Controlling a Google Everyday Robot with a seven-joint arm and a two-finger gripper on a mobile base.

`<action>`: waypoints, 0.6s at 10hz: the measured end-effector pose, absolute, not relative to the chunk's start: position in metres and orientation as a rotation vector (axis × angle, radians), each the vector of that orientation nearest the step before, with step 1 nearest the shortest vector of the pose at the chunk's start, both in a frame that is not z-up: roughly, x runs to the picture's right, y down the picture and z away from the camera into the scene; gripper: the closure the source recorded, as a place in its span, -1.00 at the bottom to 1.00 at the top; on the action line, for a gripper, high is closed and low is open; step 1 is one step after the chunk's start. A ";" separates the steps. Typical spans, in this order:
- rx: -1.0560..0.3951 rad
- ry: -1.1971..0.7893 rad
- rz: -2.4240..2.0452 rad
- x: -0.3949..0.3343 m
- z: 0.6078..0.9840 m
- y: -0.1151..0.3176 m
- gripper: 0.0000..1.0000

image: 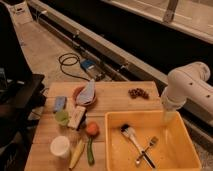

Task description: Place fork in tray

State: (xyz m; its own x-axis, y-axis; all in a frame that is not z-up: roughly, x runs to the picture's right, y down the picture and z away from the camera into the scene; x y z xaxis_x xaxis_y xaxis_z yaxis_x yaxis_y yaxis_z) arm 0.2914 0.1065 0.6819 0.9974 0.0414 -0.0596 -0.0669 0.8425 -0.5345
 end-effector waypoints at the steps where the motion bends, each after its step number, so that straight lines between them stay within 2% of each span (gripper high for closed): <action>1: -0.565 0.046 0.056 0.291 0.682 0.107 -0.30; 6: -0.582 0.007 -0.033 0.273 0.657 0.115 -0.30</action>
